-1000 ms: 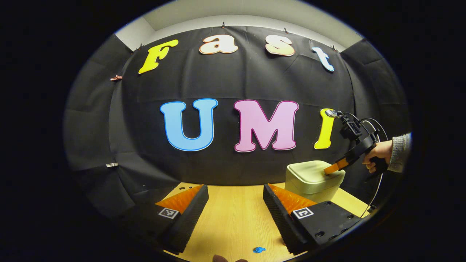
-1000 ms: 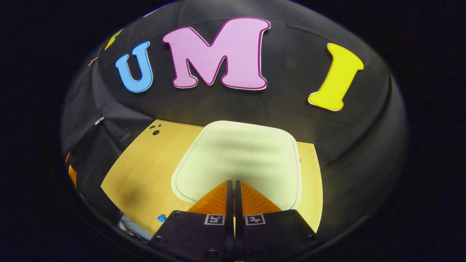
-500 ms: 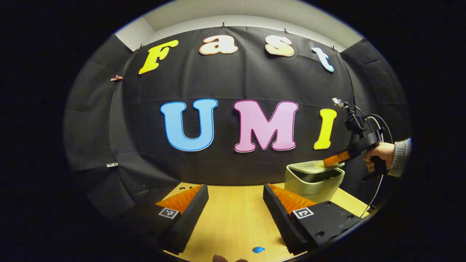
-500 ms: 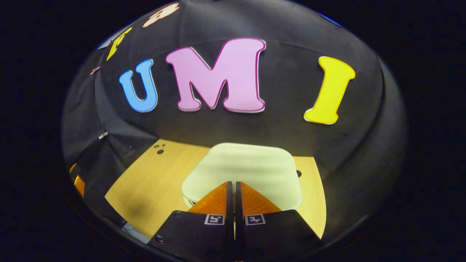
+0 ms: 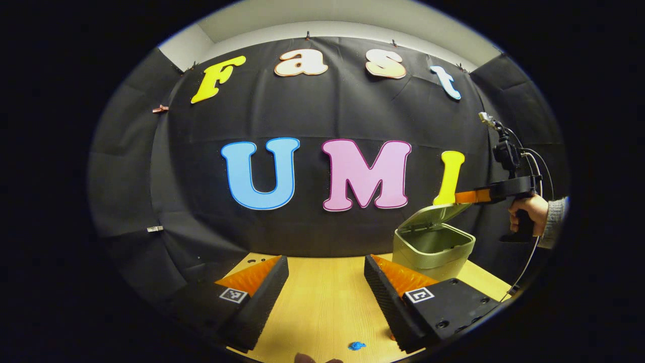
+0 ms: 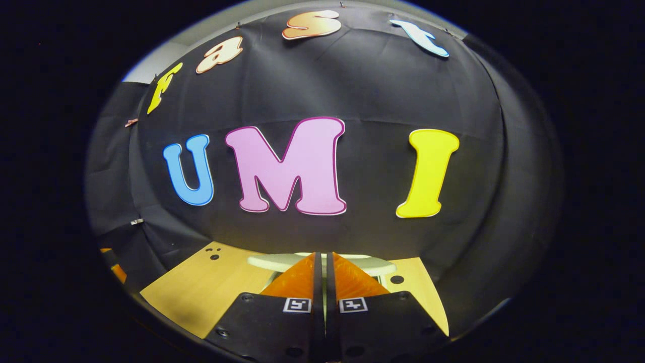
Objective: Press the lid of the desktop garbage bin to open it, pick up the crumpled paper on the desktop and throw it into the bin, then pick up the pop can on the desktop and drop it into the bin, and finally close the garbage bin lid.
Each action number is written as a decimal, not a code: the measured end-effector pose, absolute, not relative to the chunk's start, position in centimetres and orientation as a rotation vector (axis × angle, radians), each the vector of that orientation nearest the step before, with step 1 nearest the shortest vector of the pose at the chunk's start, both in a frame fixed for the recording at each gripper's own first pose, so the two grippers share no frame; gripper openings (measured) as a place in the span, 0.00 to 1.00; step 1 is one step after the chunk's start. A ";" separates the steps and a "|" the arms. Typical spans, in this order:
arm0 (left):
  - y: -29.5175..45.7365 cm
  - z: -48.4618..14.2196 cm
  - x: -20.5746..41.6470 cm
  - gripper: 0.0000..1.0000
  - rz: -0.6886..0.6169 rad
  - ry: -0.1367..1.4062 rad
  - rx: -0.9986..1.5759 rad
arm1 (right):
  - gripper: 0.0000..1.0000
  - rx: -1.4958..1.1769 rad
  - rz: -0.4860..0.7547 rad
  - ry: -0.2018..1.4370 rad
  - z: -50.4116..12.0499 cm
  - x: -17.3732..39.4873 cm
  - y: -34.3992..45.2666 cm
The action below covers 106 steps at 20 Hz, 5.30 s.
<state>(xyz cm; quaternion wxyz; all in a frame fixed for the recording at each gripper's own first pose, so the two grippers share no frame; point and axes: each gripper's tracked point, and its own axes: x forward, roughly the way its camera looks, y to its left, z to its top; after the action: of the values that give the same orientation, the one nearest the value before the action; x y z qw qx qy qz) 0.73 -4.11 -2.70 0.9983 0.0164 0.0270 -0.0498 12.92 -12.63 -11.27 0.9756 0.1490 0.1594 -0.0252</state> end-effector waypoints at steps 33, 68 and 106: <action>-10.4 -25.0 0.1 0.97 -0.382 0.458 0.140 | 0.97 0.191 -0.118 0.213 -8.9 -2.2 -10.0; -11.6 -40.4 2.1 0.46 -0.481 0.668 0.321 | 0.97 0.161 -0.193 0.348 -11.8 -8.7 -11.1; -29.8 -2.9 15.4 0.50 -0.712 0.010 0.023 | 0.97 0.109 -0.140 0.239 -9.0 -8.4 -8.9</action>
<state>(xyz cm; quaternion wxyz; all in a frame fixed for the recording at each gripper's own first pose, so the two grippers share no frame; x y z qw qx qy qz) 15.35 -29.79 -2.92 0.9373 0.0115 0.0049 -0.3483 -8.35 -8.91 -9.02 0.9889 0.0545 0.1190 -0.0699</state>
